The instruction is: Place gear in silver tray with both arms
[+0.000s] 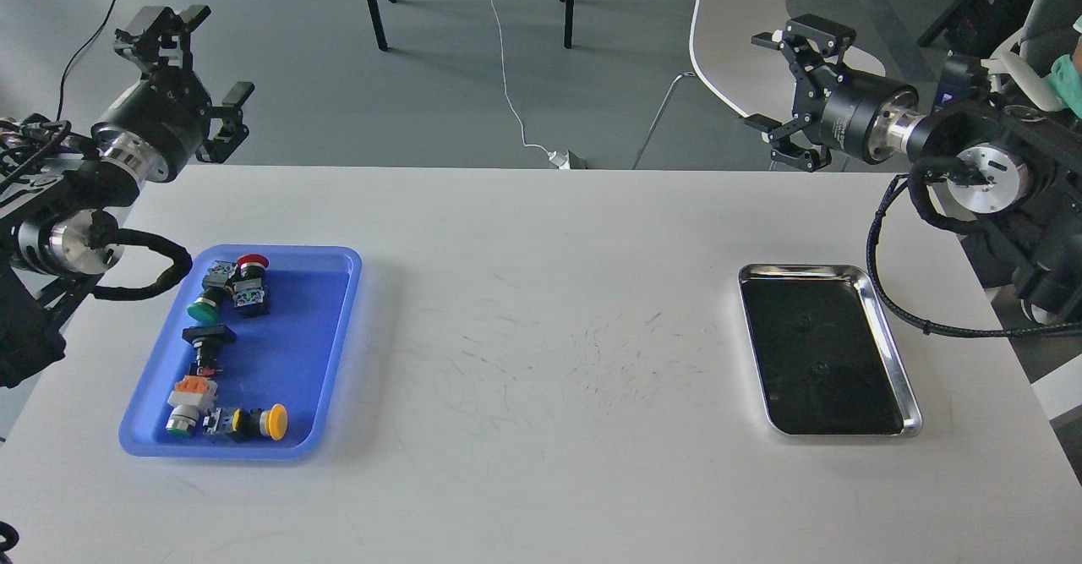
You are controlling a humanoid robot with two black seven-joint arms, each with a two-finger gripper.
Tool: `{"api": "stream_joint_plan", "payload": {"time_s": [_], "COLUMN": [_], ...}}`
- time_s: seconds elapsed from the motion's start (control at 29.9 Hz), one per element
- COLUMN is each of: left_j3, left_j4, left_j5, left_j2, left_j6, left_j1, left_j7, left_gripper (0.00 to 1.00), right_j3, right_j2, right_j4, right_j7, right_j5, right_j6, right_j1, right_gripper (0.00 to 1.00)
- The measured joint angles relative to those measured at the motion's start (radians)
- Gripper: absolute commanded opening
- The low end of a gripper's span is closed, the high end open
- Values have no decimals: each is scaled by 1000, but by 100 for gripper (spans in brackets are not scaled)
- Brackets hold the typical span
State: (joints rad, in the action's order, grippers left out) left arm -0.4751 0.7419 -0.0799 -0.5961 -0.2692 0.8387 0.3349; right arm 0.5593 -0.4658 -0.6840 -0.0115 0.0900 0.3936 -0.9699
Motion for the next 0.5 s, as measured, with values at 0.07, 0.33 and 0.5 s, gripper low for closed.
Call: {"api": "stream_joint_plan", "payload": {"time_s": [0.07,0.33,0.5], "left_j3": [-1,-40,-91], "left_j4": [-6,-38,-43], "left_j5": [25,180,187], "left_j2": [19,110,135], "left_j6": [-3,-15,-37], "left_j1": [-5,-34,-41], "left_j7": [0,-3,-3], "left_gripper": [96,97,97], "right_j3": [138,501,535], "right_j2": [23,85,81], "right_j4": [11,-98,-154], "right_j7": [25,51,51], "right_j5": [-47,-155,-158], "right_j6": [2,14,16], "right_j1": [82,378,442], "right_gripper": [98,99,99]}}
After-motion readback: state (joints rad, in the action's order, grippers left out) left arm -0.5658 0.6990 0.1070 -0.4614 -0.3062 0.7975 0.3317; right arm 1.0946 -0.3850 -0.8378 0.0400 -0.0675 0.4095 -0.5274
